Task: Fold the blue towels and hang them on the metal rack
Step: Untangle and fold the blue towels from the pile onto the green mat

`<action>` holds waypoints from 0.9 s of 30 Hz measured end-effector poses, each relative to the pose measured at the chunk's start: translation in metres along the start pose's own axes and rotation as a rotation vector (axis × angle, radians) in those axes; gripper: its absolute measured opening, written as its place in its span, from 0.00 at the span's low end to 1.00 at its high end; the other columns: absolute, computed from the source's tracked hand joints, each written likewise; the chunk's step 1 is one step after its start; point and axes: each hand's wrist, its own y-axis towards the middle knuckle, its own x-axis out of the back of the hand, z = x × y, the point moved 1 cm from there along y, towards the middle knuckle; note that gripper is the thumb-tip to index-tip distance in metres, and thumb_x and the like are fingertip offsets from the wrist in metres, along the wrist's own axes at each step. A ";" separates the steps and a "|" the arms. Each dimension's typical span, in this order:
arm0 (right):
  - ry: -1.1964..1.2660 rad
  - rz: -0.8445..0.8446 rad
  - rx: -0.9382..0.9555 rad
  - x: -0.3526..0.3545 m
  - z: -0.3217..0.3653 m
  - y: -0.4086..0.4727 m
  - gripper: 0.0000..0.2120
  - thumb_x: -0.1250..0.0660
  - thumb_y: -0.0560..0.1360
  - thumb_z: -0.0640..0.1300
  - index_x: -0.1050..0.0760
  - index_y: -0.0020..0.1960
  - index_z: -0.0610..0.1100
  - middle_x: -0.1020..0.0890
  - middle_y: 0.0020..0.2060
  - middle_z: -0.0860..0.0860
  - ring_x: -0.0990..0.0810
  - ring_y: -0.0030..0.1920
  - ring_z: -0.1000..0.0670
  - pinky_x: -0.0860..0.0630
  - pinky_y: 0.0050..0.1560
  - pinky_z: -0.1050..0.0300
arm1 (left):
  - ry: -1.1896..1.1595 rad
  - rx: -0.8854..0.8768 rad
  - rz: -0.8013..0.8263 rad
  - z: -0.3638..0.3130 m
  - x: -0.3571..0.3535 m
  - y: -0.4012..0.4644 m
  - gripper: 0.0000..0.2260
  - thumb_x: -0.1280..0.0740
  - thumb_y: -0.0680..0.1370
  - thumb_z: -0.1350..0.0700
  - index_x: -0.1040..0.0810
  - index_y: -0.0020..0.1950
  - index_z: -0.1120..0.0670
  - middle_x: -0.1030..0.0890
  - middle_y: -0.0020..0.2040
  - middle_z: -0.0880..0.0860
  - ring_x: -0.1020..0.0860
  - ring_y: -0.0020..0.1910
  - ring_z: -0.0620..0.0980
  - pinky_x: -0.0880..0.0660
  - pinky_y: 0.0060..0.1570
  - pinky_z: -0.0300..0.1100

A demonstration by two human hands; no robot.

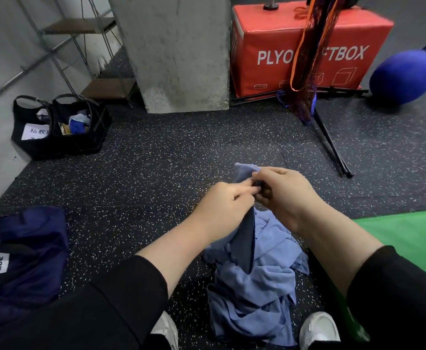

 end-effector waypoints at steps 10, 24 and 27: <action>-0.391 0.053 0.154 0.005 0.001 0.004 0.14 0.39 0.73 0.39 0.15 0.45 0.49 0.14 0.42 0.42 0.22 0.41 0.48 0.24 0.47 0.46 | 0.389 0.024 -0.105 0.012 0.039 0.010 0.25 0.29 0.77 0.50 0.31 0.73 0.41 0.27 0.70 0.45 0.29 0.68 0.45 0.32 0.66 0.46; -0.974 0.000 0.377 0.030 0.016 0.012 0.09 0.38 0.81 0.43 0.23 0.45 0.53 0.18 0.37 0.51 0.22 0.33 0.49 0.24 0.37 0.51 | 0.480 0.048 -0.115 0.018 0.062 0.008 0.08 0.29 0.79 0.48 0.23 0.45 0.50 0.23 0.35 0.49 0.28 0.35 0.49 0.34 0.35 0.46; -0.920 -0.017 0.377 0.027 0.018 0.009 0.09 0.37 0.81 0.43 0.22 0.45 0.51 0.18 0.36 0.47 0.21 0.31 0.42 0.22 0.33 0.42 | 0.498 0.014 -0.177 0.013 0.065 0.008 0.09 0.30 0.80 0.48 0.24 0.44 0.51 0.24 0.36 0.48 0.28 0.35 0.47 0.34 0.36 0.43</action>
